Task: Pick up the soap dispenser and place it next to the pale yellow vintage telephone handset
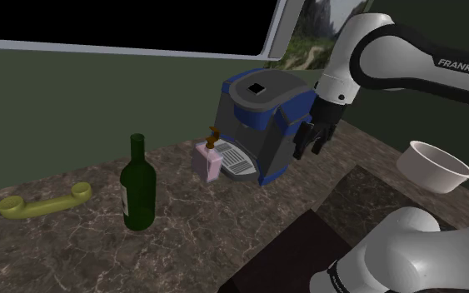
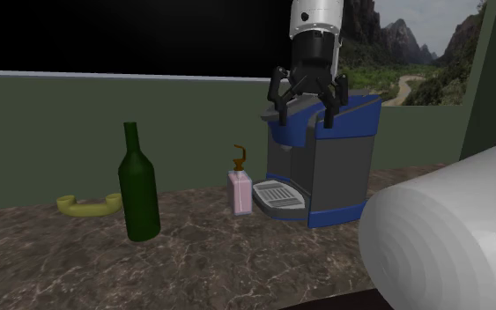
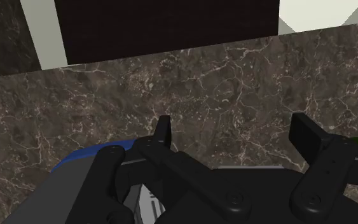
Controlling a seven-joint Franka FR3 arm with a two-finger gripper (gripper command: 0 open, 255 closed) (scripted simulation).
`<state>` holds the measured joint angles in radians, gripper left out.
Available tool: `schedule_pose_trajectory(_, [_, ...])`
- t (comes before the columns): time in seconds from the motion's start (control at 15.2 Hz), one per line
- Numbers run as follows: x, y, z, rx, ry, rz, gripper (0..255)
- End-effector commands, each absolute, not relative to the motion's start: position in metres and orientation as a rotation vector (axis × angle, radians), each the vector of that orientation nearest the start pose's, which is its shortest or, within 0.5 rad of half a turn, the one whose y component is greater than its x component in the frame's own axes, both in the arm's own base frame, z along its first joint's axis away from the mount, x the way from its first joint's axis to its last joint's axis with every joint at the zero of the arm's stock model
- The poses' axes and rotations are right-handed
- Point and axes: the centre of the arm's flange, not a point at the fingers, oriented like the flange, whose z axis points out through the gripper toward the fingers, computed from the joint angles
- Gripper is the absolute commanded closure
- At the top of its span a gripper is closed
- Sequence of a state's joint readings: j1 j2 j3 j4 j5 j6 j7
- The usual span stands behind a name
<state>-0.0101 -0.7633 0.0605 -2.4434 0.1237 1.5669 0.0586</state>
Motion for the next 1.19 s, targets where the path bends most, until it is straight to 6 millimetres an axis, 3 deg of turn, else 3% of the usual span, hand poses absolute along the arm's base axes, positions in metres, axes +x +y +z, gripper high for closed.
schedule_pose_trajectory(0.0, [0.307, 0.032, 0.542, -3.059, 0.052, 0.18, 0])
schedule_pose_trajectory(1.12, [0.446, 0.087, 0.412, -3.096, -0.051, -0.186, 0])
